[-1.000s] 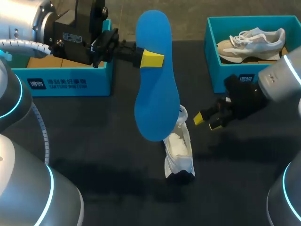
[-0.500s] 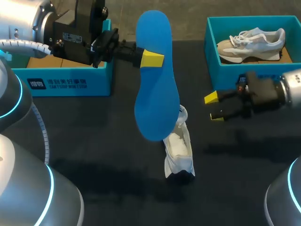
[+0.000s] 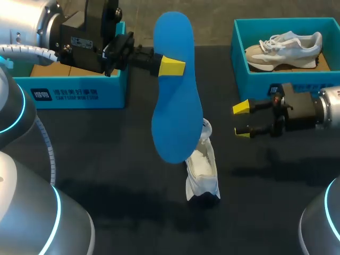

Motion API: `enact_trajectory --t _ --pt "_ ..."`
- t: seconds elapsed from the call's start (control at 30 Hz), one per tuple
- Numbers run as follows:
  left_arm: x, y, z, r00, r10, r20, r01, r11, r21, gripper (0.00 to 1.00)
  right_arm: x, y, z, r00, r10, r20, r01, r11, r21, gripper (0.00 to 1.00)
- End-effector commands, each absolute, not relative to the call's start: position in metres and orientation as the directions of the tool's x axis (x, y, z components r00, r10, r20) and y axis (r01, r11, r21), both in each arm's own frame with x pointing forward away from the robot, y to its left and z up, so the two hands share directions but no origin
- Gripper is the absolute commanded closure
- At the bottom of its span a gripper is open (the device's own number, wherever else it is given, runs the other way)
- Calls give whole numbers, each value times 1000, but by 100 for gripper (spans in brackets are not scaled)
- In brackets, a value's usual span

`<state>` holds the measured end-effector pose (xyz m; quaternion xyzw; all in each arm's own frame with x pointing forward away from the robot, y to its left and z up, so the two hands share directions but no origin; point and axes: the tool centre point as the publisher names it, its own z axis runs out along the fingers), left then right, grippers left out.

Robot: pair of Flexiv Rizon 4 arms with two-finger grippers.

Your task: Take the shoe out of the shoebox, open the shoe tongue, remove and reinsert the insole, then place the shoe into the shoebox

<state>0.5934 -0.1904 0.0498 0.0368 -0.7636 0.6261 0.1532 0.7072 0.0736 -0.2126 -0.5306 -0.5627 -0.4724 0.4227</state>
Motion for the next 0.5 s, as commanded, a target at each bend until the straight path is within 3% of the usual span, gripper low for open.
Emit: enact_trajectory --t 0.03,0.23,0.5 --pt "609 -188 53 -966 180 184 -154 171 -973 100 713 76 -213 -79 200 977 997 -1 80 0" --pt "642 -180 56 -964 230 -137 167 120 -979 100 713 76 -213 -79 200 977 997 -1 80 0" --pt "646 -184 56 -809 260 -527 571 136 -810 100 713 76 -213 -79 200 977 997 -1 80 0"
